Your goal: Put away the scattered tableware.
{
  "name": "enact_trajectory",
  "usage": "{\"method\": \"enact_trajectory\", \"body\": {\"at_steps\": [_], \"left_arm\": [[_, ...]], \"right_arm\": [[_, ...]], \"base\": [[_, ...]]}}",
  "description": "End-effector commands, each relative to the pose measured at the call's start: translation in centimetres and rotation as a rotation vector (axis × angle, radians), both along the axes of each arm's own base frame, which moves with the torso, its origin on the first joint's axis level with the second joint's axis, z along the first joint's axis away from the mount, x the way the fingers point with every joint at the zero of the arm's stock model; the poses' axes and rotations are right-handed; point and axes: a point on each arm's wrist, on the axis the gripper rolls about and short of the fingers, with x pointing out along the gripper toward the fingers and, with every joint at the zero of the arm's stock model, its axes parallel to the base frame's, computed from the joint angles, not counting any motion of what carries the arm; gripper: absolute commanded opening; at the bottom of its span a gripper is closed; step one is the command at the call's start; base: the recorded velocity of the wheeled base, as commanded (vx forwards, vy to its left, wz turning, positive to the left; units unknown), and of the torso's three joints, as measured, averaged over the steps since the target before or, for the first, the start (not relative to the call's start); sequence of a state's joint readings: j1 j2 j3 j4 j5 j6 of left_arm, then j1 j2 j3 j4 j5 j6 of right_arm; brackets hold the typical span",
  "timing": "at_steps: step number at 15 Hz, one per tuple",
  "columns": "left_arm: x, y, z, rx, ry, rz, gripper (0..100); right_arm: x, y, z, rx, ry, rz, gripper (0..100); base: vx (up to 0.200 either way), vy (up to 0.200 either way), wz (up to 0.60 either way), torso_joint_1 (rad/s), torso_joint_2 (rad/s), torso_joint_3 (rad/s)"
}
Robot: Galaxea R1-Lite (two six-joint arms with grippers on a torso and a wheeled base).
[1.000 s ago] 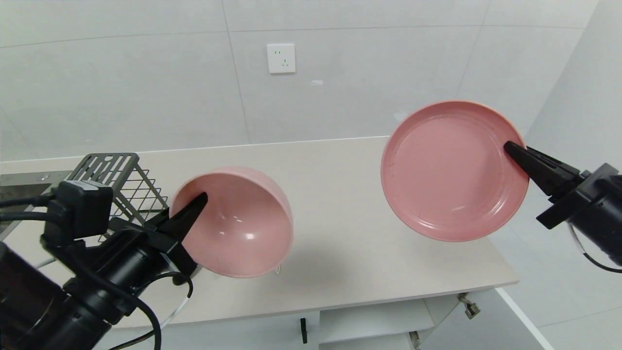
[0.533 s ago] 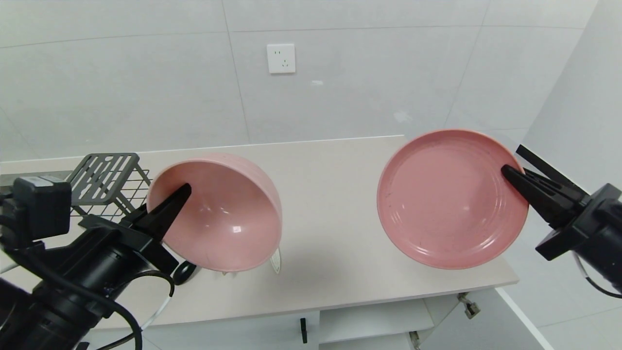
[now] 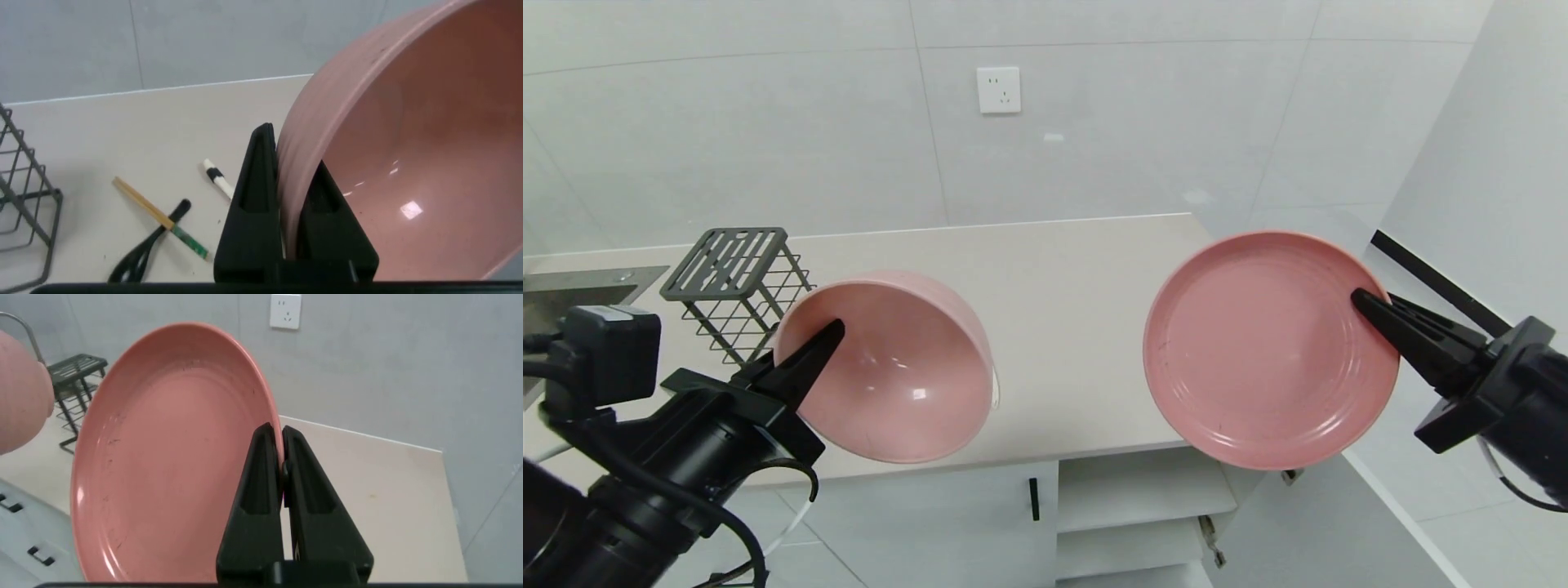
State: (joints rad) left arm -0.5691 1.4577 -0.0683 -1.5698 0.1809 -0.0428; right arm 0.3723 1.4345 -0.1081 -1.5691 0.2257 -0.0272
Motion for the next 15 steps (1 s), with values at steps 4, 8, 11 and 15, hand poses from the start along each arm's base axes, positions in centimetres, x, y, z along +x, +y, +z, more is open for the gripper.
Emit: {"method": "enact_trajectory", "body": {"at_steps": [4, 8, 11, 15], "left_arm": [[0.16, -0.13, -0.70, 0.030, 0.028, 0.000, 0], [0.10, -0.15, -0.71, 0.030, 0.028, -0.003, 0], [0.00, -0.22, -0.77, 0.032, 0.030, -0.009, 0], [0.01, -0.26, -0.79, 0.033, 0.032, -0.010, 0]], "right_arm": [[-0.12, 0.22, -0.36, -0.031, -0.001, 0.007, 0], [-0.16, 0.26, -0.39, -0.034, -0.002, 0.009, 0], [-0.18, 0.31, -0.45, -0.035, 0.001, 0.012, 0], [-0.21, 0.33, -0.48, -0.036, 0.003, 0.014, 0]], "base": [[-0.050, 0.000, 0.00, -0.002, 0.00, 0.001], [0.000, 0.000, 0.00, 0.000, 0.00, 0.000], [0.000, 0.000, -0.40, -0.033, 0.06, 0.032], [0.000, 0.000, -0.15, -0.152, 0.33, 0.154]]}}
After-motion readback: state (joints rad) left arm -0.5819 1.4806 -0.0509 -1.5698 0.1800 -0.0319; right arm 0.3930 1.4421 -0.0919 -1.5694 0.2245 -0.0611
